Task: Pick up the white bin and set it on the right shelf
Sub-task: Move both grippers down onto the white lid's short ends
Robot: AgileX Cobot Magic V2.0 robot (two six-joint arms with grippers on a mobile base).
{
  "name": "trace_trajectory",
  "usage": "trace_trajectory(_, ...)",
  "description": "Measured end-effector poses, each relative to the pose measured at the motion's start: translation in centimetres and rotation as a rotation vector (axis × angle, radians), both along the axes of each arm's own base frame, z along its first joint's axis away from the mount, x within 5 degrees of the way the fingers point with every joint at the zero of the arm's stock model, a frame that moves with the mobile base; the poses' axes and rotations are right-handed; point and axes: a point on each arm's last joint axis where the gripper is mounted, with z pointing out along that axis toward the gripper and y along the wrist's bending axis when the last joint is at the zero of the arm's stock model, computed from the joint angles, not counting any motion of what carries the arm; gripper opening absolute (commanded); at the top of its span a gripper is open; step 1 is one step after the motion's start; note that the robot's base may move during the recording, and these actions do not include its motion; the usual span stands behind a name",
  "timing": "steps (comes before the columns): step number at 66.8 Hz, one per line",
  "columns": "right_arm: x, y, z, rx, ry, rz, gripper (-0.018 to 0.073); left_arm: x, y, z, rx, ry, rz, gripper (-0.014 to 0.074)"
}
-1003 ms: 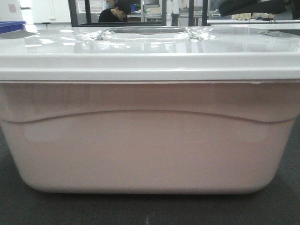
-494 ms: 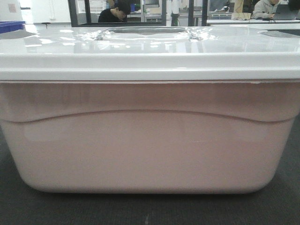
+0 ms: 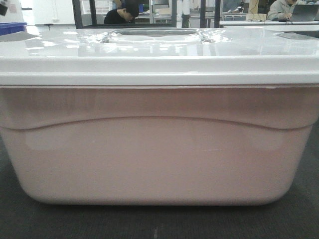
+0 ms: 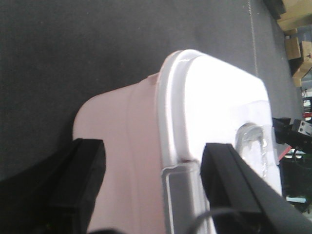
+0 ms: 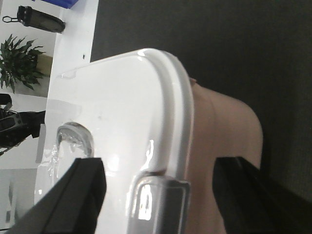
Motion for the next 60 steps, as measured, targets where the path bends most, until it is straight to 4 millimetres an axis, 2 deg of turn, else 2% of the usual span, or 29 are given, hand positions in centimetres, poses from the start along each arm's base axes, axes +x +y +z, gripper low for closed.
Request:
trace_trajectory(7, 0.0, 0.0, -1.0, -0.002, 0.029, 0.005, 0.0579, 0.0, 0.1, -0.2, 0.018, 0.004, -0.009, 0.0337)
trace_trajectory(17, -0.2, 0.0, -1.4, -0.003, 0.042, 0.007, 0.0579, -0.1, 0.0, -0.3, 0.028, 0.006, -0.015, 0.0337)
trace_trajectory(41, -0.8, 0.3, -2.6, 0.019, 0.088, 0.009, 0.0579, -0.4, -2.3, -0.4, 0.048, 0.010, -0.112, 0.0335)
trace_trajectory(60, -0.9, 2.5, -2.6, 0.029, 0.081, 0.083, 0.0579, -0.4, -2.3, -0.4, 0.048, 0.009, -0.112, 0.0335)
